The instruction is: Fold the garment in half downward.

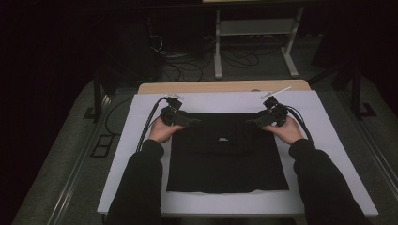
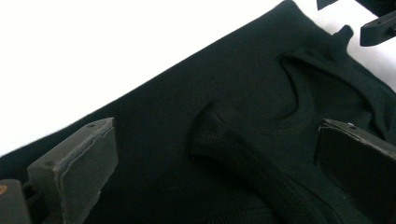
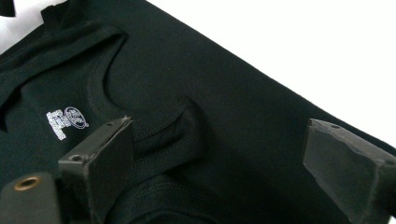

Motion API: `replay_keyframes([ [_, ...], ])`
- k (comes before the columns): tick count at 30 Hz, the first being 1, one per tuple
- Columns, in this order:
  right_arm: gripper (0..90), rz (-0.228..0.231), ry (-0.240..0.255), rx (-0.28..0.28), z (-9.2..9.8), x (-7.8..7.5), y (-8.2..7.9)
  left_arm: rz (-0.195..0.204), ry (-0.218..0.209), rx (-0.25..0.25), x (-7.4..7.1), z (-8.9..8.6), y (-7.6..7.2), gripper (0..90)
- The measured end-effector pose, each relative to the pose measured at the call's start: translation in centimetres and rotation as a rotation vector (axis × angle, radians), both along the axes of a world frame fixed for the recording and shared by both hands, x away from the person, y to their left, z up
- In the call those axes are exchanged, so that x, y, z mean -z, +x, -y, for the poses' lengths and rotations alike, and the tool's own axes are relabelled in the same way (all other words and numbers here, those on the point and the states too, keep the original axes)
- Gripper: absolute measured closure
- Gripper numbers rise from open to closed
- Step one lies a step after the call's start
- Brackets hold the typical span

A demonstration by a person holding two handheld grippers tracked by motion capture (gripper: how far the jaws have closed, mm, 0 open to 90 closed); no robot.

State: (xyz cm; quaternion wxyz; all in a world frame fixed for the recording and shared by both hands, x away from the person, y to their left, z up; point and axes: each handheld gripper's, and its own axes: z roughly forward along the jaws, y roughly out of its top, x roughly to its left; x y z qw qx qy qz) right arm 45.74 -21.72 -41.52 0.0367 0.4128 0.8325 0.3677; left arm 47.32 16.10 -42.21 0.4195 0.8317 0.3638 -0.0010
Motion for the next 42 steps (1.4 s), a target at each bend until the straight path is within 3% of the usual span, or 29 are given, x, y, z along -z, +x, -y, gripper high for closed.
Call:
replay_keyframes([
  [6, 11.7, -0.006, 0.015, -0.012, -0.5, 0.5, 0.0, -0.008, -0.008, 0.017, 0.6, 0.7, 0.0, 3.3],
  [9, 12.4, -0.017, 0.013, -0.022, -0.9, 0.9, 0.0, 0.002, -0.006, 0.019, 0.6, 0.9, 0.0, 12.9],
  [11, 12.8, -0.021, 0.011, -0.024, -1.1, 1.1, 0.1, 0.006, -0.016, 0.017, 0.7, 0.9, 0.0, 14.6],
  [17, 19.4, -0.029, 0.025, -0.040, -1.4, 1.6, 0.2, 0.040, 0.017, -0.001, 1.1, 1.0, 0.1, 29.4],
  [23, 37.4, -0.036, 0.040, -0.032, -1.5, 1.8, 0.2, 0.039, 0.023, 0.001, 1.7, 1.4, 0.2, 48.5],
  [28, 49.2, -0.036, 0.019, -0.029, -1.7, 2.1, 0.3, 0.020, 0.029, 0.013, 2.0, 1.8, 0.1, 57.5],
  [34, 63.9, -0.023, -0.005, -0.055, -2.1, 2.5, 0.2, 0.040, 0.074, 0.034, 2.1, 2.5, -0.2, 71.1],
  [37, 73.0, -0.021, -0.015, -0.073, -2.4, 2.8, 0.2, 0.022, 0.052, 0.034, 2.0, 2.5, -0.3, 82.2],
  [42, 83.2, -0.030, -0.006, -0.065, -2.5, 2.8, -0.1, 0.001, 0.057, 0.048, 1.8, 2.6, -0.4, 86.0],
])
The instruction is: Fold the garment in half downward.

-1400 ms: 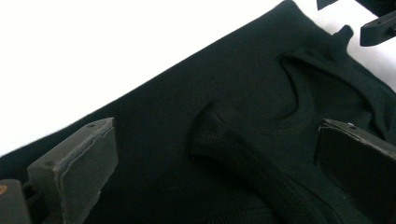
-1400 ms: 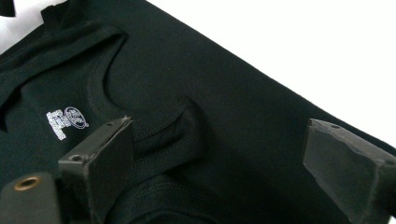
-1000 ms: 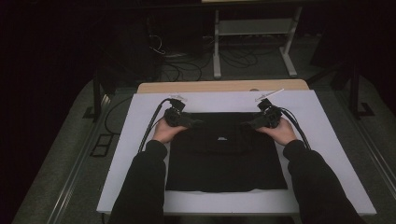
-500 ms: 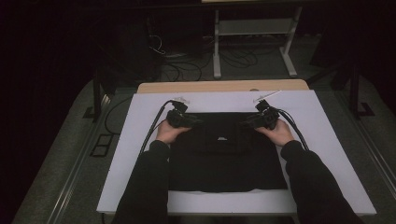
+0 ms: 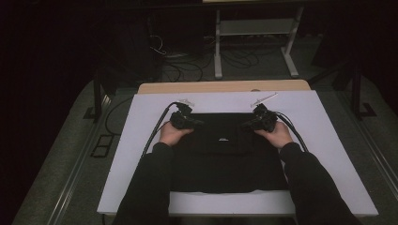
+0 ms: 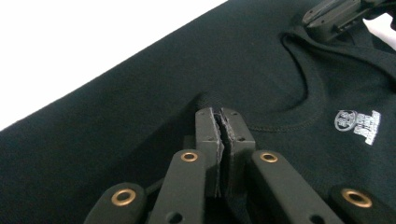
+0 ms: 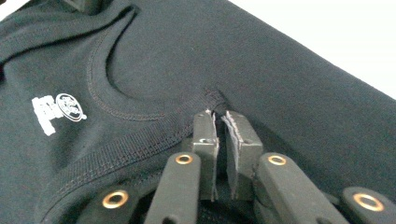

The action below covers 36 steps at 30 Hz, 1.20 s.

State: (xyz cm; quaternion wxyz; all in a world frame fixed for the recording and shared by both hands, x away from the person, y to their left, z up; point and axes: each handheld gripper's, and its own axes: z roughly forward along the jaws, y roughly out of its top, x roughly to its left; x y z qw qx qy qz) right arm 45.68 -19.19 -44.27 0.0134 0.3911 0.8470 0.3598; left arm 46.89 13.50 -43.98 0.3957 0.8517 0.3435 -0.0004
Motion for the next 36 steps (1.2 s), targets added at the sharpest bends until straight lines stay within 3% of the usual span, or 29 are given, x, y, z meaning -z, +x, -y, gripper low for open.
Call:
replay_keyframes([
  [5, 84.1, -0.015, 0.022, 0.012, 0.5, -0.4, -0.2, 0.001, -0.008, -0.003, -0.8, -0.4, -0.2, 86.4],
  [20, 84.1, 0.040, 0.122, 0.013, 1.7, -3.1, -1.5, 0.059, -0.063, -0.016, -3.6, -1.2, -1.7, 86.5],
  [32, 84.1, 0.077, 0.196, -0.015, 2.5, -4.4, -4.0, 0.111, -0.147, -0.029, -4.8, -2.0, -4.4, 86.5],
  [36, 84.1, 0.081, 0.187, -0.030, 2.3, -4.6, -4.9, 0.128, -0.162, -0.034, -5.0, -2.3, -5.2, 86.5],
])
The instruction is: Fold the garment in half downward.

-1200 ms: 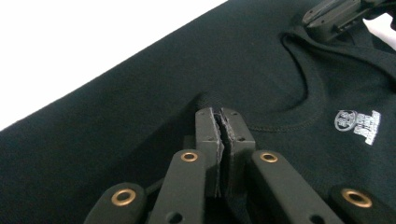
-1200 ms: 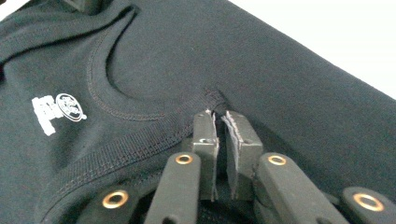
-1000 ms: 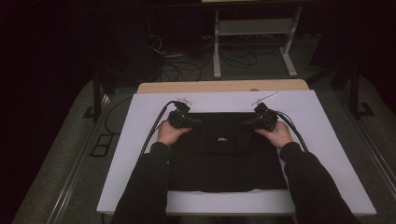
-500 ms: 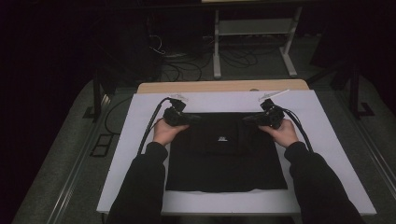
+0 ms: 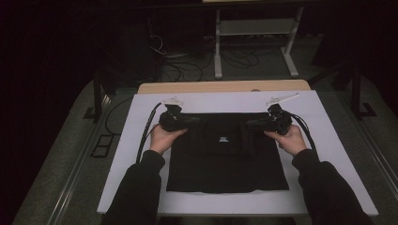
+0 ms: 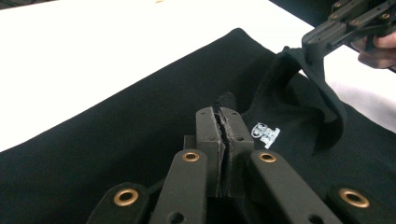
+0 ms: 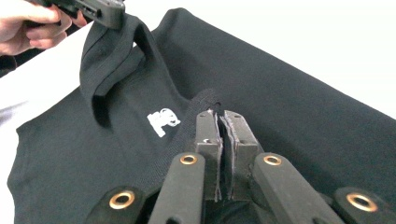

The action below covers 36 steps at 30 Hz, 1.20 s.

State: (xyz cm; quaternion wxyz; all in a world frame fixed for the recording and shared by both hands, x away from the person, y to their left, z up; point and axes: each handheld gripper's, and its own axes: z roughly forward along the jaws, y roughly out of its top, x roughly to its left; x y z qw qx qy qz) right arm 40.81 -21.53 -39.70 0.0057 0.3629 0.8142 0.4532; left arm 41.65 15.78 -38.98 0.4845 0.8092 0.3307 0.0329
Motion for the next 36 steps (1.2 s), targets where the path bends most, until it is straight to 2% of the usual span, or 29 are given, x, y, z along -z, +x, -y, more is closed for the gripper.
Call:
replay_keyframes([
  [6, 84.1, 0.005, 0.011, -0.013, -0.1, -0.2, -1.0, 0.030, -0.023, -0.003, -0.2, -0.4, -1.4, 86.4],
  [11, 84.1, 0.006, 0.015, -0.020, -0.1, -0.3, -1.6, 0.038, -0.043, -0.006, -0.3, -0.9, -1.9, 86.4],
  [19, 84.1, 0.003, 0.028, -0.015, 0.5, -0.2, -2.6, 0.035, -0.052, 0.007, 0.0, -1.0, -2.9, 86.4],
  [23, 84.1, -0.004, 0.050, -0.017, 0.8, -0.4, -3.4, 0.037, -0.084, 0.010, -0.1, -1.1, -3.7, 86.3],
  [29, 84.1, -0.009, 0.054, -0.018, 0.8, -0.3, -4.2, 0.037, -0.099, 0.037, -0.2, -0.9, -4.9, 86.3],
  [36, 84.0, -0.012, 0.048, -0.035, 0.5, -0.3, -5.1, 0.036, -0.095, 0.052, -0.1, -0.8, -5.7, 86.2],
])
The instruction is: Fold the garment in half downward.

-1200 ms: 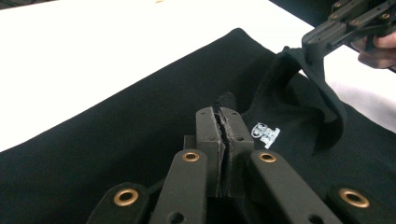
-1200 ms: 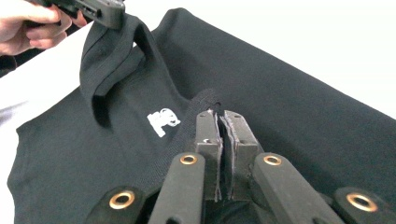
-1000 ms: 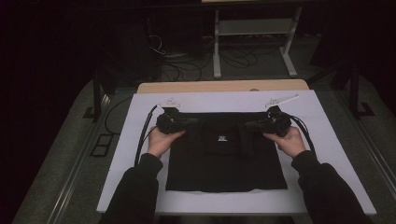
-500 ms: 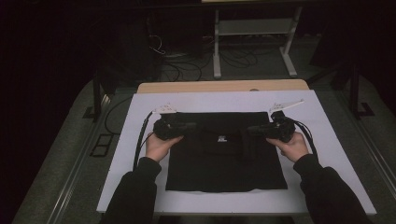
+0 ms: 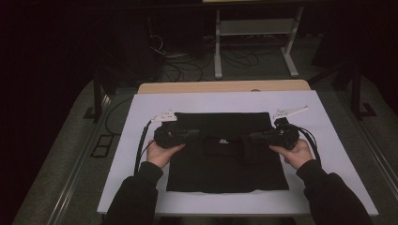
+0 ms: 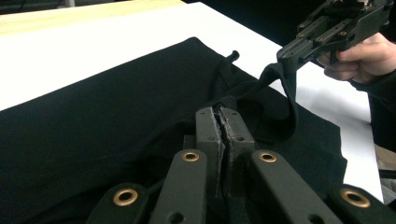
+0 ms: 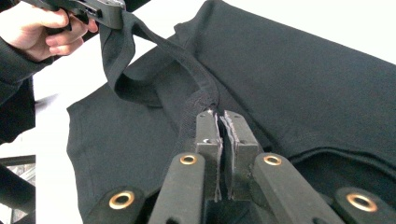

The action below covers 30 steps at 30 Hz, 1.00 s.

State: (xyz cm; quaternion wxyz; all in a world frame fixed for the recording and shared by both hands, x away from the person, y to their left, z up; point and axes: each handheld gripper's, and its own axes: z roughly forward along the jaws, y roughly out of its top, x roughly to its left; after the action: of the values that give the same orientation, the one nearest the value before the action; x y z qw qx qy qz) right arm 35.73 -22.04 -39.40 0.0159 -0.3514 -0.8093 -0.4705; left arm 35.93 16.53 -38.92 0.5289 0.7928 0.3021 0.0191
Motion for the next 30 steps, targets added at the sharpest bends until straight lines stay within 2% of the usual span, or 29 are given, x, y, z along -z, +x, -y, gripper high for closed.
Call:
replay_keyframes([
  [11, 84.0, -0.003, 0.001, -0.007, 0.3, 0.1, -1.1, 0.001, 0.010, 0.011, 0.0, -0.2, -1.2, 86.1],
  [25, 84.0, -0.007, -0.004, -0.030, 0.4, 0.0, -3.2, -0.007, 0.010, 0.053, 0.0, -0.1, -3.3, 85.8],
  [30, 84.0, -0.006, -0.008, -0.045, 0.2, 0.1, -4.0, -0.018, 0.032, 0.066, 0.4, -0.2, -4.0, 85.9],
])
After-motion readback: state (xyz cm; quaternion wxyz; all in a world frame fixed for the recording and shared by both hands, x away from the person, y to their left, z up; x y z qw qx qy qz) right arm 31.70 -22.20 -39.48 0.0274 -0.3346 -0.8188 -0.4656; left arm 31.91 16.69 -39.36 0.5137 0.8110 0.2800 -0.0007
